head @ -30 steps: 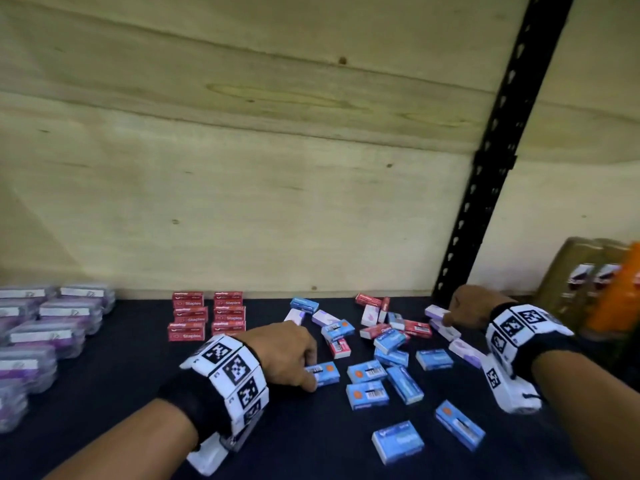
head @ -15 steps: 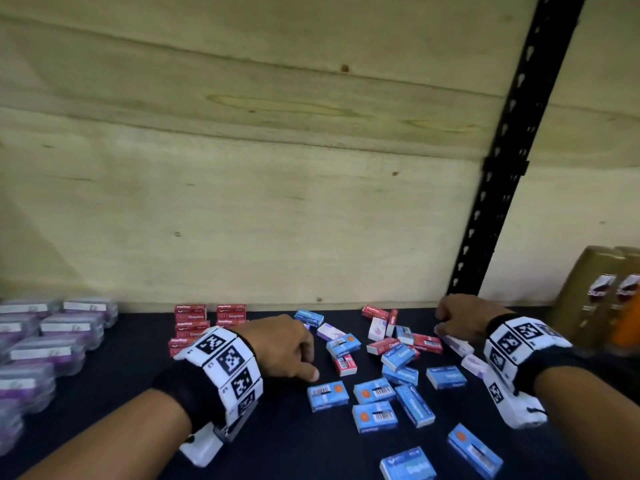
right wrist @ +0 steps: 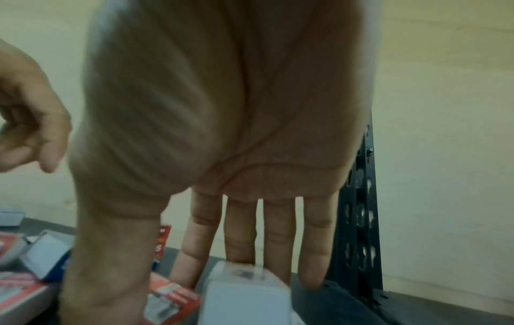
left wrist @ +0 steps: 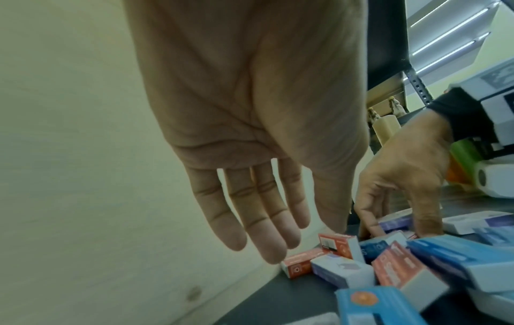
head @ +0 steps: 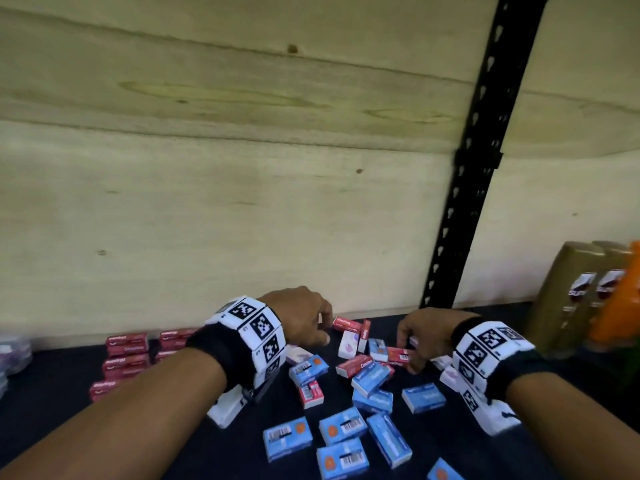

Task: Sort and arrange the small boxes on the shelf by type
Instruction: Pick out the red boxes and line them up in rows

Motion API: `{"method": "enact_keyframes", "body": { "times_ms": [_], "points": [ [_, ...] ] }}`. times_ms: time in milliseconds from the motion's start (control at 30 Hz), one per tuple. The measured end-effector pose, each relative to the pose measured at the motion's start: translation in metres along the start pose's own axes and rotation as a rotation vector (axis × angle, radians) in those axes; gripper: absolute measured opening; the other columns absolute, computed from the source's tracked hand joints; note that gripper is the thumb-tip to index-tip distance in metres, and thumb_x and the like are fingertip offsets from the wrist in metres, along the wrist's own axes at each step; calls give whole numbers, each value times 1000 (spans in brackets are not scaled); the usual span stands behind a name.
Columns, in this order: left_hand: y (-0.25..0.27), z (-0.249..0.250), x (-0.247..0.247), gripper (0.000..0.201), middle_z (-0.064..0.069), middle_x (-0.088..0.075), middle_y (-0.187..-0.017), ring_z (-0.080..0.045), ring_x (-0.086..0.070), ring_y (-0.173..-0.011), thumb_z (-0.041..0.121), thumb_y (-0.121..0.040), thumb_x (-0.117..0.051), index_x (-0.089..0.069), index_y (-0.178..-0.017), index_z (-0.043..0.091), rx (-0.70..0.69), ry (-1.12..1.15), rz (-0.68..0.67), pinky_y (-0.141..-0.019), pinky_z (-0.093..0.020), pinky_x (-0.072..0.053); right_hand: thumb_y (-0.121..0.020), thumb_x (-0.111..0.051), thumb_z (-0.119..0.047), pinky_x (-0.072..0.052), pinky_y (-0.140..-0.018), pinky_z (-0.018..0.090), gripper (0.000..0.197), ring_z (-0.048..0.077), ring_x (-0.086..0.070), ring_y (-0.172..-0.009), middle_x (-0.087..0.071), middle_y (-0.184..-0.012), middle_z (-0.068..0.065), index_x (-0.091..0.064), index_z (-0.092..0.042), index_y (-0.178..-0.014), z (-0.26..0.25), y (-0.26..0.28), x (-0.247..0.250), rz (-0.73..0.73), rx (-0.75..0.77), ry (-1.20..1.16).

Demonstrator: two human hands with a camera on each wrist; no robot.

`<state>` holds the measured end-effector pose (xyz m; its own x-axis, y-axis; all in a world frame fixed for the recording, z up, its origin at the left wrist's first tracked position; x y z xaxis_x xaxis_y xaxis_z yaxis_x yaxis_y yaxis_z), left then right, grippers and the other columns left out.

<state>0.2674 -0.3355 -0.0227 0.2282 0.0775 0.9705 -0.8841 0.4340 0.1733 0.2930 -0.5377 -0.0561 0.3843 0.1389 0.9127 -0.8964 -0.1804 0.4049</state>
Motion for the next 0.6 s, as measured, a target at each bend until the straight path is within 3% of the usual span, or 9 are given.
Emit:
{"method": "enact_keyframes", "body": {
  "times_ms": [133,233,433,600],
  "points": [
    [-34,17,-3,46,4,-65,-111,-19,-60,-99,42,-89,-65,-55,-130,25,-38,-42,-16,-87,-34,-50,-73,-85,-34,-48,-72,23,42,10,-58,-84,-70,-109,-5,-72,-23,-111,5,-7,5,-51,-12,-6],
    [-57,26,-9,62,3,-64,-114,-19,-59,-104,45,-84,-70,-47,-138,25,-53,-51,-56,-93,-38,-49,-74,-85,-35,-44,-60,18,36,4,-54,-73,-67,-95,-10,-74,-23,-106,10,-14,9,-52,-10,-31],
    [-81,36,-23,75,-2,-59,-128,-21,-57,-112,35,-78,-78,-44,-143,25,-105,-97,-134,-96,-36,-48,-70,-86,-36,-50,-76,24,31,10,-63,-87,-70,-88,-13,-74,-24,-96,22,-26,15,47,-29,-111],
    [-93,39,-25,75,-1,-57,-130,-21,-56,-115,39,-76,-80,-46,-141,25,-124,-81,-130,-98,-38,-48,-66,-89,-41,-54,-86,32,35,14,-67,-91,-74,-92,-9,-74,-23,-92,32,-33,13,45,-33,-188]
  ]
}}
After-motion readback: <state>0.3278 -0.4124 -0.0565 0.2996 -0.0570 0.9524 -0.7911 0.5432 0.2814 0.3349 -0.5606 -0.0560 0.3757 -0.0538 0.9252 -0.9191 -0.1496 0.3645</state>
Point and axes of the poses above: each hand's wrist, its own y-axis away from the middle knuckle, its own x-axis out of the back of the hand, z = x × y, the point moved 7 cm from there along -y, towards the middle knuckle
